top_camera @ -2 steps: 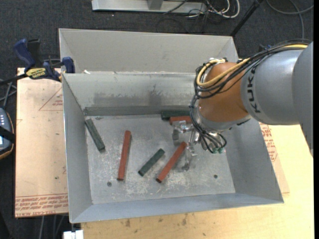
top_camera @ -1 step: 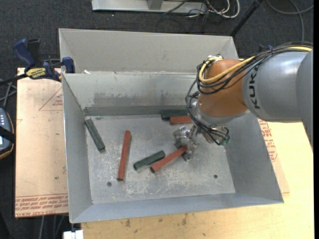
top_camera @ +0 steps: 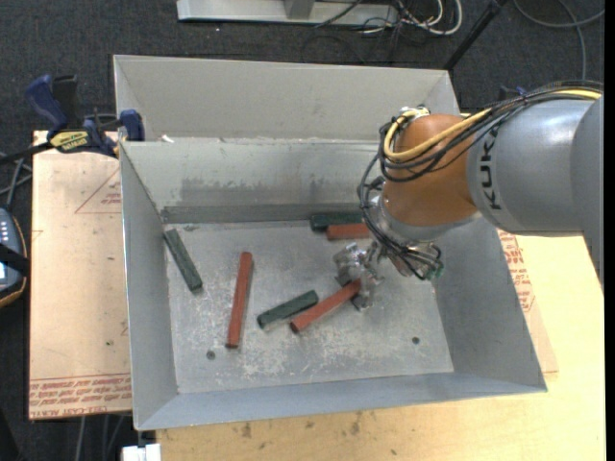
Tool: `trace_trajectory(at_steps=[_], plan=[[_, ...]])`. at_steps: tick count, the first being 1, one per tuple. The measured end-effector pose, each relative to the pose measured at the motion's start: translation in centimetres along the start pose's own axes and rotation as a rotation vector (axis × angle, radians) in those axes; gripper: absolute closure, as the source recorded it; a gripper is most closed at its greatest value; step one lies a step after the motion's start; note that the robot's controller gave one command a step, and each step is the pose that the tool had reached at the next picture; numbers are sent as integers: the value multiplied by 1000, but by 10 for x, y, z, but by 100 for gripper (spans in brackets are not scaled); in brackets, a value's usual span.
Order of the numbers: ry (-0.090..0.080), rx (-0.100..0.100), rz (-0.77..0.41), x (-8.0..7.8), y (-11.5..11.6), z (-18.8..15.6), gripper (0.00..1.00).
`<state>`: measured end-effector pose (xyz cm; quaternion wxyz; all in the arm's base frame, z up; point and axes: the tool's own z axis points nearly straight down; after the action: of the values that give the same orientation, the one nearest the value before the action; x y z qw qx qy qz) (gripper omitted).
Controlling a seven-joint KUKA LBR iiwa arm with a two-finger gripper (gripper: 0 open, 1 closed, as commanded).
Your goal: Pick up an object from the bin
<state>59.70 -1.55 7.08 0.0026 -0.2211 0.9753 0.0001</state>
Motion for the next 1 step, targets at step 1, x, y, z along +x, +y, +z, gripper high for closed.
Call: trace_trajectory(at_steps=[1], plan=[[8,-4,25,4,5,-54,100]])
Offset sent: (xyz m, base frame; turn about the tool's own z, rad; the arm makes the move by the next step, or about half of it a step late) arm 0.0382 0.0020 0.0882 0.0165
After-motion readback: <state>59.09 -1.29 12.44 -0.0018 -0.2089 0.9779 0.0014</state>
